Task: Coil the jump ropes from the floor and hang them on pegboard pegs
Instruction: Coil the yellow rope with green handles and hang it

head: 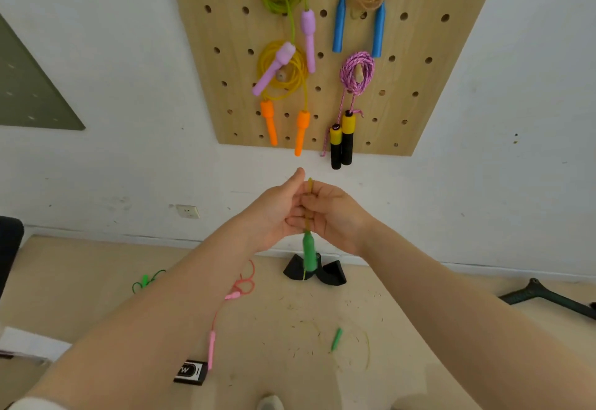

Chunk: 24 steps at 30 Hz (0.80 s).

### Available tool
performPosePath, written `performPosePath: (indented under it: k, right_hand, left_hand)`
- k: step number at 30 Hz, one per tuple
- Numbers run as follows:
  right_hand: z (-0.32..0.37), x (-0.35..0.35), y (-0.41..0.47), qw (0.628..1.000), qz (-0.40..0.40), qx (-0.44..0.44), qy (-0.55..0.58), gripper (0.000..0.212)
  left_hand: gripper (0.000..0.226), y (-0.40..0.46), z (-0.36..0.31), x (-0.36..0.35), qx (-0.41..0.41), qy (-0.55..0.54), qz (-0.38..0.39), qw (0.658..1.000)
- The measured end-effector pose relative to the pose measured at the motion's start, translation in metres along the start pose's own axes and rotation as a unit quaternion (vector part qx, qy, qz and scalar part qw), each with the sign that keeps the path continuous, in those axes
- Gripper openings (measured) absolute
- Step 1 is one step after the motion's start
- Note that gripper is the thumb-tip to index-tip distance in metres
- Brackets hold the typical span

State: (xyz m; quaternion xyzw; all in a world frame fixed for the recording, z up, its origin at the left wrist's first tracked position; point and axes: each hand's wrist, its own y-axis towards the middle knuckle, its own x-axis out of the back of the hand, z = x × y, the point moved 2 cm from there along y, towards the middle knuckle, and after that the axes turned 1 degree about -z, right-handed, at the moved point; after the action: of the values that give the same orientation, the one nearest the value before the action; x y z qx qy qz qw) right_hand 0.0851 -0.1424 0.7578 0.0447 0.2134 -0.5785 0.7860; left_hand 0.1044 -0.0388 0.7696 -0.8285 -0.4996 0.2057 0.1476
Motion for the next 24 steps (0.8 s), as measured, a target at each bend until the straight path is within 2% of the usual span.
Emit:
performPosePath:
  k: [2, 4, 5, 7, 9, 10, 11, 12, 13, 14, 15, 16, 19, 22, 24]
  right_hand:
    - [0.0, -0.002, 0.006, 0.999, -0.029, 0.03, -0.012, 0.022]
    - [0.008, 0.003, 0.013, 0.99, -0.069, 0.074, -0.103, 0.014]
    - [0.014, 0.006, 0.016, 0.973, -0.095, 0.097, -0.185, 0.011]
    - [0.024, 0.013, 0.018, 0.919, -0.153, 0.126, -0.342, 0.004]
    - [0.029, 0.026, 0.019, 0.86, -0.263, 0.141, -0.415, 0.016]
    - [0.029, 0.032, 0.018, 0.849, -0.297, 0.145, -0.412, 0.029]
    - [0.03, 0.036, 0.017, 0.868, -0.277, 0.142, -0.386, 0.045]
    - [0.028, 0.036, 0.02, 0.905, -0.216, 0.122, -0.345, 0.057]
    - [0.025, 0.033, 0.023, 0.939, -0.133, 0.089, -0.303, 0.059]
    - [0.023, 0.027, 0.025, 0.957, -0.054, 0.055, -0.278, 0.049]
    - [0.022, 0.022, 0.026, 0.961, -0.008, 0.032, -0.276, 0.029]
    - [0.024, 0.019, 0.029, 0.961, 0.002, 0.026, -0.276, 0.012]
    - [0.026, 0.035, 0.032, 0.967, -0.08, 0.021, -0.242, 0.023]
    - [0.026, 0.061, 0.028, 0.974, -0.179, 0.031, -0.137, 0.027]
    - [0.027, 0.069, 0.027, 0.947, -0.268, 0.029, -0.175, 0.026]
  left_hand:
    - [0.048, 0.003, -0.004, 0.005, -0.001, 0.017, 0.009, 1.0]
    - [0.048, 0.007, -0.01, 0.011, 0.001, 0.036, 0.007, 0.999]
    - [0.048, 0.008, -0.014, 0.014, 0.0, 0.055, 0.002, 0.998]
    - [0.044, 0.012, -0.02, 0.018, -0.006, 0.111, 0.008, 0.994]
    - [0.036, 0.013, -0.025, 0.022, -0.022, 0.15, 0.064, 0.986]
    - [0.034, 0.012, -0.026, 0.023, -0.037, 0.151, 0.1, 0.983]
    - [0.034, 0.01, -0.028, 0.025, -0.054, 0.144, 0.132, 0.979]
    - [0.033, 0.009, -0.029, 0.027, -0.065, 0.137, 0.158, 0.976]
    - [0.031, 0.008, -0.031, 0.028, -0.076, 0.13, 0.177, 0.973]
    - [0.028, 0.007, -0.035, 0.031, -0.09, 0.117, 0.192, 0.97]
    - [0.026, 0.006, -0.039, 0.034, -0.105, 0.094, 0.202, 0.969]
    - [0.025, 0.006, -0.043, 0.038, -0.118, 0.059, 0.205, 0.97]
    - [0.028, 0.004, -0.056, 0.057, -0.131, -0.076, 0.158, 0.976]
    - [0.039, 0.0, -0.062, 0.074, -0.171, -0.179, 0.102, 0.963]
    - [0.04, 0.001, -0.063, 0.083, -0.192, -0.196, 0.081, 0.958]
